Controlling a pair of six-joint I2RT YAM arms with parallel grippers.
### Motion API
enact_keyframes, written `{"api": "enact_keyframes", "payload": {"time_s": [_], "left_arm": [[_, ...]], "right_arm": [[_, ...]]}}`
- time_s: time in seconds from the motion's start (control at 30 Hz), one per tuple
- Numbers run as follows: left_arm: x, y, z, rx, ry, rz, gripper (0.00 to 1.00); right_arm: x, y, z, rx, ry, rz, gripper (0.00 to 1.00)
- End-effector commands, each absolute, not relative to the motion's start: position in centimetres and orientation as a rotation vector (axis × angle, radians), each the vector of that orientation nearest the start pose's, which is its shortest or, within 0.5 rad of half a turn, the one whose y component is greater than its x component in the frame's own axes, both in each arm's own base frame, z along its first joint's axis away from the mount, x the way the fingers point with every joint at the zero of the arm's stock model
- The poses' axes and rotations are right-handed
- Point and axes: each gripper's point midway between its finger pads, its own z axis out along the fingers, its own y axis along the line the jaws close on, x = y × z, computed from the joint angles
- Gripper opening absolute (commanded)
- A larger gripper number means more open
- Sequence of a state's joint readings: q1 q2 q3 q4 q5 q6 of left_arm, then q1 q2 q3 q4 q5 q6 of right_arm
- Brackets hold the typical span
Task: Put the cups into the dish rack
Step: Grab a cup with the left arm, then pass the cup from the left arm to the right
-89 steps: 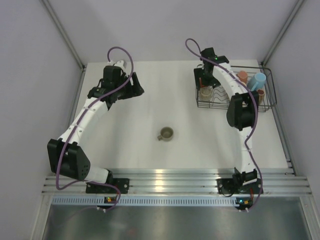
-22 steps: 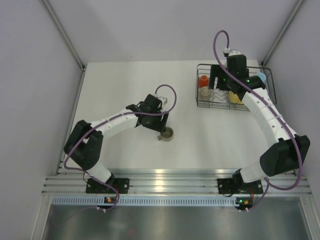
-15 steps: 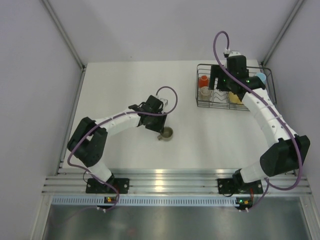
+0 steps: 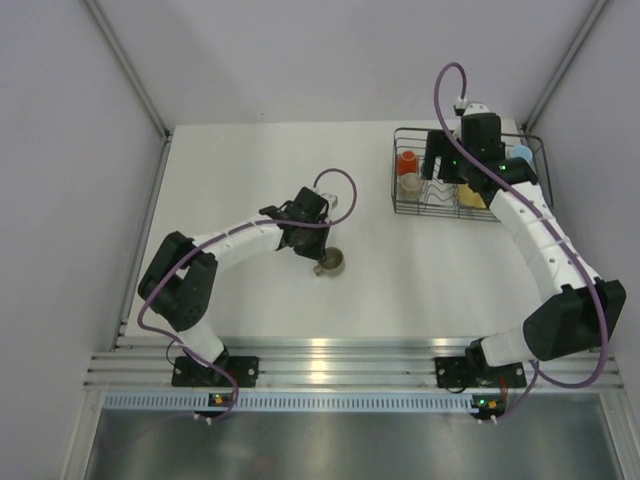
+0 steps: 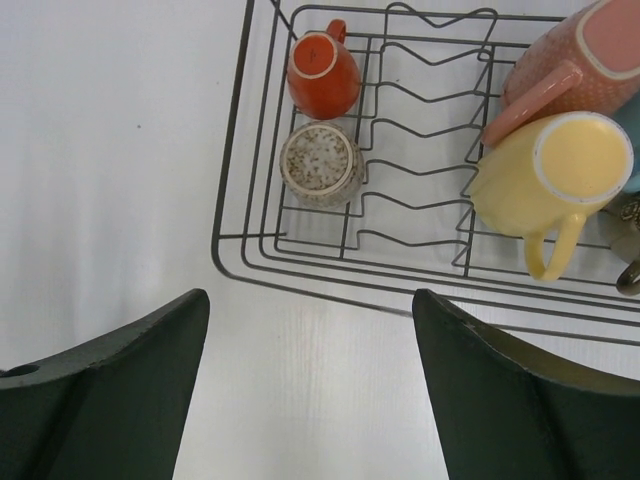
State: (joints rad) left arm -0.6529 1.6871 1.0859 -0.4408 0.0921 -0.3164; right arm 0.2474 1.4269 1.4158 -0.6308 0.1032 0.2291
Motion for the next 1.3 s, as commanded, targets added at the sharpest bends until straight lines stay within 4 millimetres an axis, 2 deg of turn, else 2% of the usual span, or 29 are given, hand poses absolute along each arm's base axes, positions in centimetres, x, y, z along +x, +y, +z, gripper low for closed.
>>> {"api": "enact_keyframes", "payload": {"time_s": [0.0,0.03,0.1,0.13,0.17,0.2,0.23,0.27,0.33,0.37,0.4,0.43,0.47,0.53,0.67,0.7,0.8,0.83,0.9,0.93,1.0,1.13,1.27], "left_arm": [[30.7,-27.9,10.7,0.397,2.506,-0.634,0.0],[30.5,-28.6,11.6,0.393,2.505,-0.726,0.0],[31.5,-29.0,14.1,0.315,2.476,-0.835,0.0],[31.3,-29.4,15.1,0.317,2.467,-0.916,0.0],[31.7,-29.5,16.3,0.281,2.456,-0.979,0.0],[32.1,-30.1,18.1,0.281,2.421,-1.048,0.0],[32.3,-30.4,19.2,0.272,2.397,-1.112,0.0],[31.8,-31.0,20.8,0.249,2.389,-1.267,0.0],[31.4,-31.9,22.5,0.227,2.348,-1.446,0.0],[31.4,-32.8,25.2,0.203,2.266,-1.627,0.0],[31.3,-33.2,27.0,0.212,2.196,-1.721,0.0],[30.8,-33.5,27.0,0.181,2.185,-1.799,0.0],[30.5,-33.9,29.9,0.169,2.092,-1.934,0.0],[30.3,-34.1,31.0,0.133,2.059,-2.016,0.0],[29.9,-34.0,34.4,0.074,1.972,-2.159,0.0],[29.8,-34.0,35.7,0.105,1.901,-2.185,0.0],[29.8,-33.7,37.3,0.034,1.839,-2.297,0.0],[29.6,-33.5,38.4,0.062,1.754,-2.329,0.0],[29.9,-33.3,38.8,-0.016,1.715,-2.432,0.0],[29.5,-32.9,40.0,0.02,1.618,-2.47,0.0],[30.0,-33.3,39.8,-0.042,1.624,-2.534,0.0],[29.6,-34.4,40.0,-0.023,1.618,-2.555,0.0],[29.9,-34.7,40.0,-0.036,1.608,-2.559,0.0]], "right_arm": [[39.2,9.8,28.8,-0.004,2.071,0.262,0.83],[39.2,10.0,30.0,-0.022,2.022,0.298,0.83],[38.5,11.1,30.2,-0.075,2.001,0.39,0.84],[38.4,11.1,31.6,-0.084,1.944,0.421,0.84],[38.0,11.5,31.3,-0.103,1.939,0.453,0.84],[37.5,12.4,31.9,-0.146,1.911,0.52,0.84],[37.2,12.6,33.2,-0.163,1.855,0.558,0.84],[36.9,13.1,33.1,-0.188,1.843,0.598,0.84],[35.7,14.7,34.3,-0.258,1.795,0.717,0.84],[35.5,15.3,35.0,-0.286,1.759,0.755,0.84],[34.7,16.2,35.5,-0.331,1.739,0.818,0.84],[34.4,16.7,36.0,-0.337,1.723,0.867,0.84],[33.9,17.4,36.7,-0.382,1.686,0.918,0.84],[33.4,18.2,37.6,-0.393,1.658,0.987,0.84],[32.2,19.4,39.7,-0.45,1.573,1.109,0.84],[31.6,19.9,40.2,-0.473,1.551,1.155,0.84],[30.9,20.3,40.7,-0.495,1.534,1.212,0.84],[30.5,20.5,41.3,-0.513,1.507,1.221,0.84],[29.7,20.9,41.8,-0.523,1.489,1.274,0.84],[29.3,20.9,42.5,-0.539,1.452,1.282,0.84],[28.8,21.1,42.8,-0.542,1.442,1.323,0.84],[28.2,21.6,43.2,-0.566,1.424,1.349,0.84],[28.1,21.9,43.2,-0.569,1.423,1.361,0.84]]}}
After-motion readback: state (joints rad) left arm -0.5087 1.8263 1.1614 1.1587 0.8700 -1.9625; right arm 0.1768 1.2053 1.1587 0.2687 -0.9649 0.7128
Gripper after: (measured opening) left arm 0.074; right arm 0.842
